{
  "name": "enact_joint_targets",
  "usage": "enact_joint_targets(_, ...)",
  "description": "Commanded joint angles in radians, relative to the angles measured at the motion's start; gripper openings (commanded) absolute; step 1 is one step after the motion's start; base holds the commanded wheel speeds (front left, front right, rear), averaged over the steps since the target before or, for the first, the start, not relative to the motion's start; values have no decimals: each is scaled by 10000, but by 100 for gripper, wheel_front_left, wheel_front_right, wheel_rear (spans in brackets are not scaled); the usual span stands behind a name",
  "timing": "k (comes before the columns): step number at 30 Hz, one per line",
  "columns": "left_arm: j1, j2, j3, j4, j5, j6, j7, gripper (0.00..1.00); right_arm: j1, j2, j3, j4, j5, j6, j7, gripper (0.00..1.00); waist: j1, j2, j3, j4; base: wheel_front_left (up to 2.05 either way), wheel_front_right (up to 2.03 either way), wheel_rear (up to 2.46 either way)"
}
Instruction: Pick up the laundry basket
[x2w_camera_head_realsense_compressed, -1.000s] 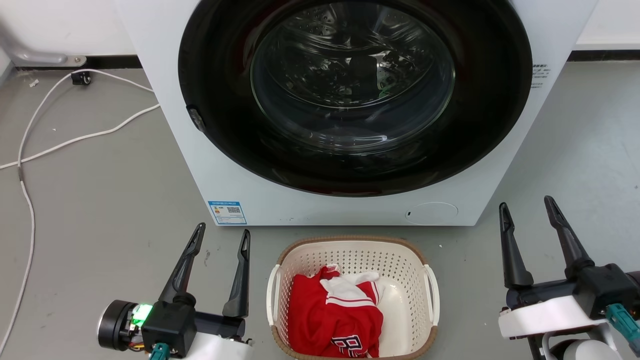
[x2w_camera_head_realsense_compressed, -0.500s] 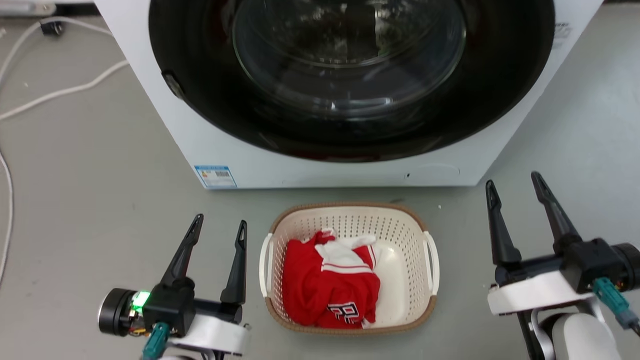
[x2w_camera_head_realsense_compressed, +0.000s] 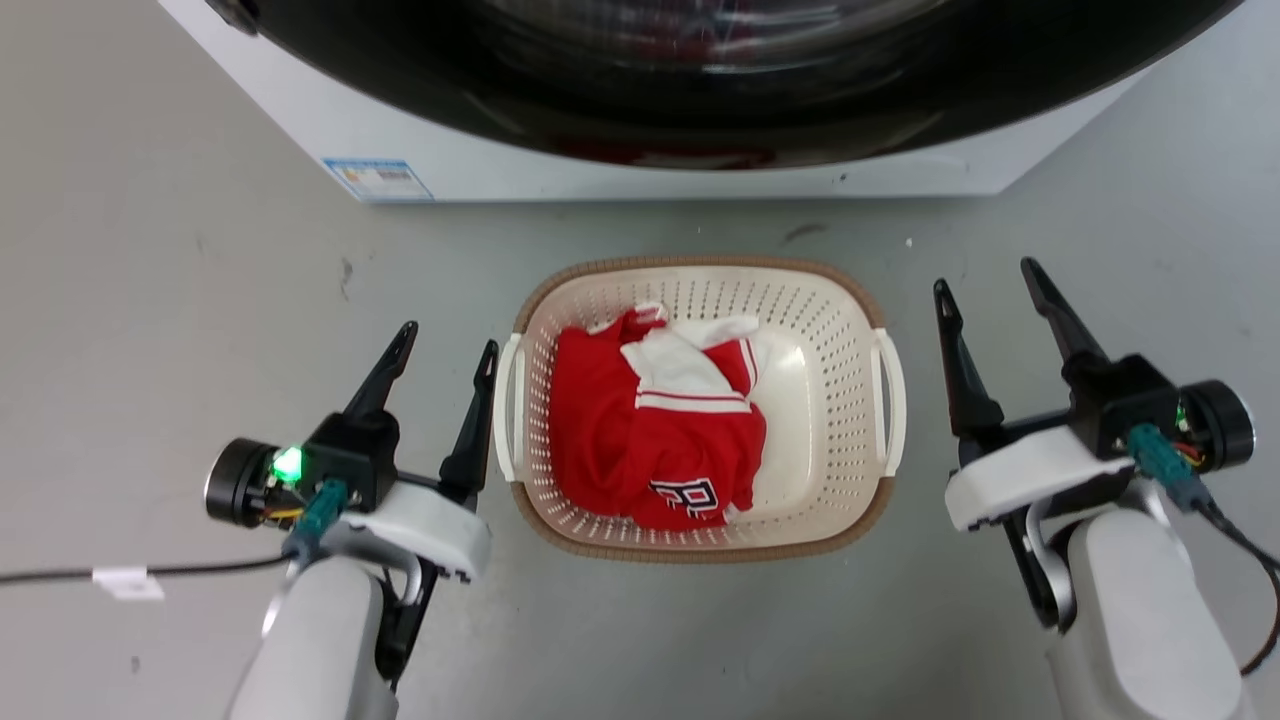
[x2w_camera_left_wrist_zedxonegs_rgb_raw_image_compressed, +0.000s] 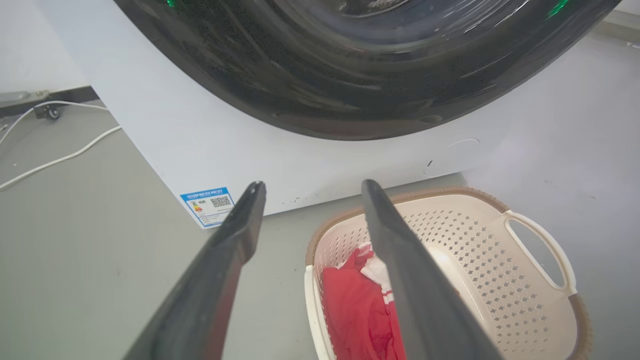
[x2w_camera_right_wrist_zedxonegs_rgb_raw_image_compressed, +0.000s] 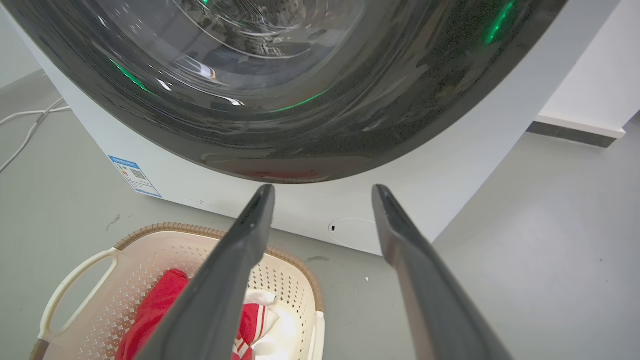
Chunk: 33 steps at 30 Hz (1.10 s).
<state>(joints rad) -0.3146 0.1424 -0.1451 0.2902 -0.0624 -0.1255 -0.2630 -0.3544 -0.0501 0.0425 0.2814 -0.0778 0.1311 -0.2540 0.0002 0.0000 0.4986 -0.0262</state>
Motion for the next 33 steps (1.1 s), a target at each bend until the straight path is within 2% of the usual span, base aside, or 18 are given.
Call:
enact_joint_targets(1, -245, 30, -13, 68, -97, -30, -28, 100, -198, -2, -28, 61, 45, -6, 26, 100, -2, 0, 557, 67, 0, 0, 0)
enact_joint_targets(9, -2332, 773, -1405, 2834, -1173, -45, -28, 100, -1776, 0, -222, 1847, -96, -6, 587, 100, -2, 0, 1789, 186, 0, 0, 0)
enact_joint_targets(13, -3198, 1058, -2306, 4033, -1775, -48, -26, 100, -2497, 1, -341, 2890, 453, -5, 849, 100, -2, 0, 2313, 192, 0, 0, 0)
enact_joint_targets(16, -3847, 1214, -3032, 4769, -2289, -47, -28, 100, -2972, -8, -470, 3672, 292, -6, 1062, 100, -2, 0, 2628, 179, 0, 0, 0)
enact_joint_targets(26, -5455, 1722, -5885, 6284, -4366, -48, 53, 100, -4271, -5, -275, 6062, 1020, -6, 1739, 100, -2, 0, 3340, 128, 0, 0, 0)
enact_joint_targets(33, -6305, 1922, -7295, 6680, -5722, -49, 179, 100, -5142, 0, -193, 7360, 991, -6, 2263, 100, -2, 0, 3650, 191, 0, 0, 0)
